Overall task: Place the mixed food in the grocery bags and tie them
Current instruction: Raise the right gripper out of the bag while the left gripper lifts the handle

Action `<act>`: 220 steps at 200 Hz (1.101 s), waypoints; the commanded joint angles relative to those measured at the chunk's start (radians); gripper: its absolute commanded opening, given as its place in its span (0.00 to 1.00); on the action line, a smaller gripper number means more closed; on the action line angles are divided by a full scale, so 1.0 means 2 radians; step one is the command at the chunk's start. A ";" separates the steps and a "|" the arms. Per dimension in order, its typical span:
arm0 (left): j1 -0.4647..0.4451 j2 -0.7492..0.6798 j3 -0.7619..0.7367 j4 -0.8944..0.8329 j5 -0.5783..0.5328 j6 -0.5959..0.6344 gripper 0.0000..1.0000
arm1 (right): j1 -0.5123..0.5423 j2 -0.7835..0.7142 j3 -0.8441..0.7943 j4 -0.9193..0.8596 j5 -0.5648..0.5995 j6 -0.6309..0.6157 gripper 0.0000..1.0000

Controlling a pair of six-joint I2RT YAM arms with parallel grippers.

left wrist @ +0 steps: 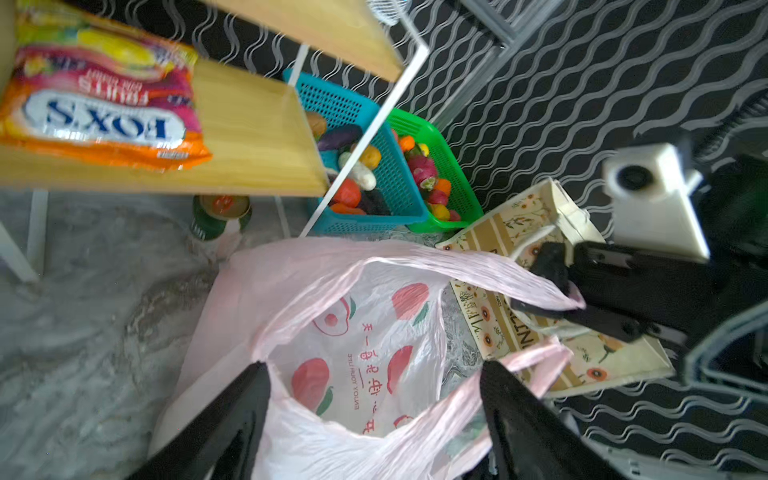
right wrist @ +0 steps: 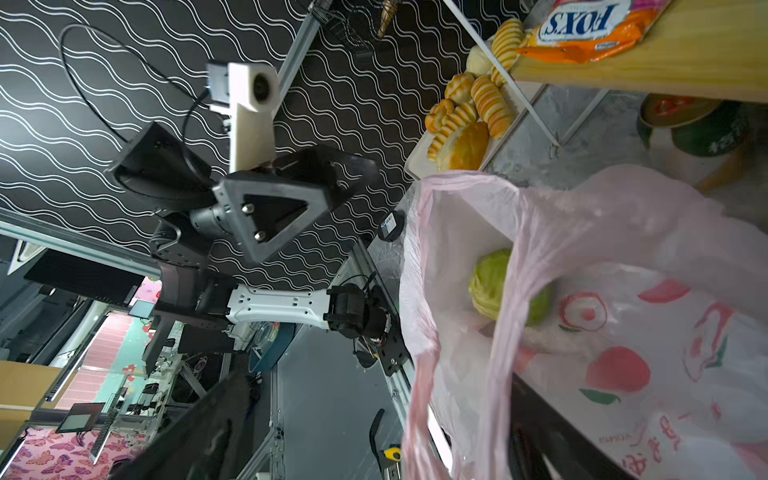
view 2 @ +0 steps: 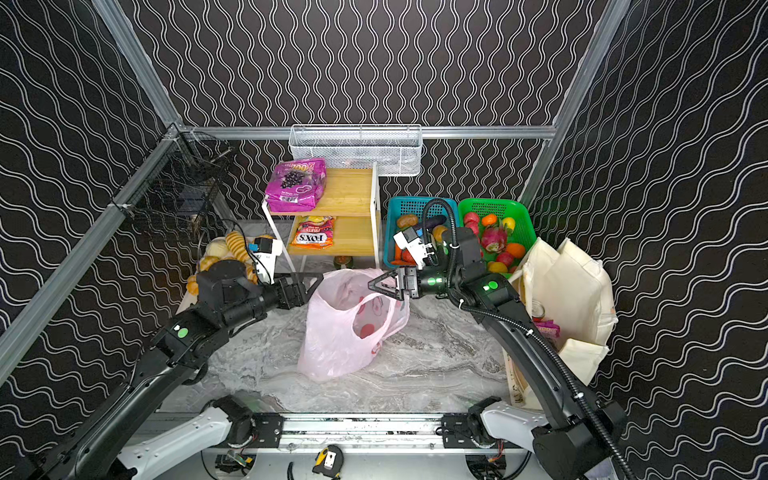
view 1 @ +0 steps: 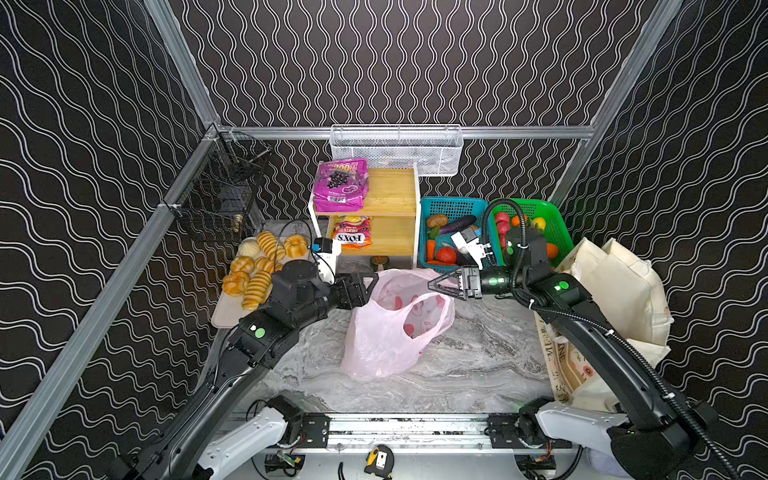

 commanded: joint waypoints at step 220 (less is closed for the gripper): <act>0.001 0.264 0.160 -0.020 0.284 0.694 0.84 | 0.000 -0.004 -0.018 0.069 0.000 0.011 0.94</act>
